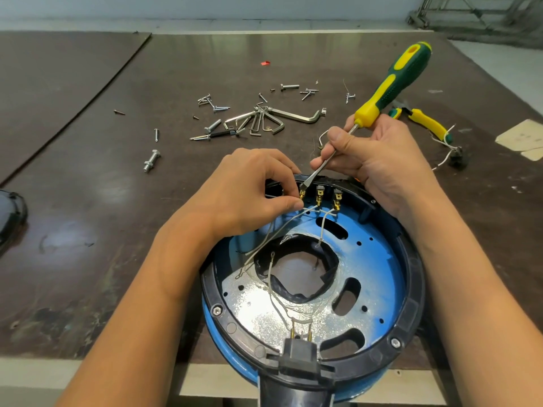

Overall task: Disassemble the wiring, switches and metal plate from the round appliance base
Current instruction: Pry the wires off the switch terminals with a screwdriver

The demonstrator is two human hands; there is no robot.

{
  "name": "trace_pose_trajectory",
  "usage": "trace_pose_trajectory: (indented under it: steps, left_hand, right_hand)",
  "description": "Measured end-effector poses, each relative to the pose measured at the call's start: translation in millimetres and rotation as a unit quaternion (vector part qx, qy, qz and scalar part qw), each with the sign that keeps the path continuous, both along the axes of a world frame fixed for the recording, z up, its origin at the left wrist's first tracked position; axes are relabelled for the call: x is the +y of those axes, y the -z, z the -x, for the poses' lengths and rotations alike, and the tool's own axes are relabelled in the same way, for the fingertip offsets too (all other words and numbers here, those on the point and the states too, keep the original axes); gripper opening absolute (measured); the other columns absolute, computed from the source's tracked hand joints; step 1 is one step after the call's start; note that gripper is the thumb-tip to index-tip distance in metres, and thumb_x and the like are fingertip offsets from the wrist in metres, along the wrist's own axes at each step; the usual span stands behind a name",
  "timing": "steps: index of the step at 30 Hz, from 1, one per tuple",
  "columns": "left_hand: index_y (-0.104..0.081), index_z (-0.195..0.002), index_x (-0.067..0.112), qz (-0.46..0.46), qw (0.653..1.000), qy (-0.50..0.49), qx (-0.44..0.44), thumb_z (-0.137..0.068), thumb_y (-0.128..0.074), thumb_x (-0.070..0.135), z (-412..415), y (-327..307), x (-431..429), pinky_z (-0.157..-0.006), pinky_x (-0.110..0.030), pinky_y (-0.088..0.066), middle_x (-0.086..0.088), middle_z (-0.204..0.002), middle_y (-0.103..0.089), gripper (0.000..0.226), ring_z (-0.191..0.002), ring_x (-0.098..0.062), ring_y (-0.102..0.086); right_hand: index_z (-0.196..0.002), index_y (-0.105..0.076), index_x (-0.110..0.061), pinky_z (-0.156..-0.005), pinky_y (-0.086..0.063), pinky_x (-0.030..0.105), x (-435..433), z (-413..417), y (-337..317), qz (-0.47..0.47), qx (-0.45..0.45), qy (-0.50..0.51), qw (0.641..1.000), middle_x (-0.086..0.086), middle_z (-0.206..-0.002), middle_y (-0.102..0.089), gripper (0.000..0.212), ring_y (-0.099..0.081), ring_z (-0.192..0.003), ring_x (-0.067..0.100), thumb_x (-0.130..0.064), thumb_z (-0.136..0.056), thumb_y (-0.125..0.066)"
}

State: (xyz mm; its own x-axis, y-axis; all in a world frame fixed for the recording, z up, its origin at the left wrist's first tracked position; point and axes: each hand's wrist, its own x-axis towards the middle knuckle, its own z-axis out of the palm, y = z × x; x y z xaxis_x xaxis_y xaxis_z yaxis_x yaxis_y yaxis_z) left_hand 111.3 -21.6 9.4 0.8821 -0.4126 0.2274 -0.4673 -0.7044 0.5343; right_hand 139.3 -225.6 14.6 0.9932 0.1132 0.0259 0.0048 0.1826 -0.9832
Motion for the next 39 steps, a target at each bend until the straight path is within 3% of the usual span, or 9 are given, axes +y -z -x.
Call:
trace_pose_trajectory:
  steps: [5,14,35,39]
  left_hand:
    - [-0.076,-0.074,0.033,0.001,1.0,0.004,0.001,-0.077,-0.08,0.038,-0.3,-0.8,0.4,-0.09,-0.04,-0.048,0.019,-0.106,-0.067,0.007,-0.095,-0.001,-0.062]
    - [-0.077,-0.076,0.032,-0.004,1.0,0.009,0.003,-0.078,-0.08,0.038,-0.2,-1.4,0.4,-0.09,-0.04,-0.048,0.019,-0.108,-0.067,0.007,-0.095,-0.001,-0.062]
    - [-0.079,-0.078,0.028,-0.002,1.0,0.013,0.007,-0.074,-0.085,0.03,1.0,-3.4,-1.6,-0.089,-0.037,-0.049,0.014,-0.107,-0.066,0.007,-0.096,-0.005,-0.063]
    - [-0.08,-0.079,0.027,-0.014,1.0,0.02,-0.002,-0.073,-0.086,0.029,1.9,-3.7,-2.3,-0.088,-0.038,-0.05,0.013,-0.106,-0.066,0.009,-0.095,-0.006,-0.063]
  right_hand:
    - [-0.094,-0.045,-0.014,-0.061,-0.061,0.028,0.2,-0.8,-0.2,-0.004,0.022,-0.005,1.0,0.007,-0.066,-0.07,0.024,-0.077,-0.068,0.03,-0.003,-0.098,-0.065]
    - [-0.094,-0.045,-0.015,-0.067,-0.064,0.033,-0.7,-1.4,0.7,-0.003,0.032,-0.001,0.999,0.006,-0.066,-0.071,0.024,-0.078,-0.07,0.03,-0.004,-0.097,-0.066]
    - [-0.095,-0.046,-0.012,-0.055,-0.058,0.024,0.5,-2.1,0.4,0.002,0.064,-0.008,0.998,0.008,-0.067,-0.071,0.023,-0.077,-0.068,0.029,-0.006,-0.097,-0.068]
    - [-0.103,-0.051,-0.009,-0.055,-0.058,0.024,1.9,-0.1,-0.1,0.035,0.024,-0.007,0.999,0.013,-0.07,-0.071,0.018,-0.076,-0.065,0.03,-0.007,-0.097,-0.069]
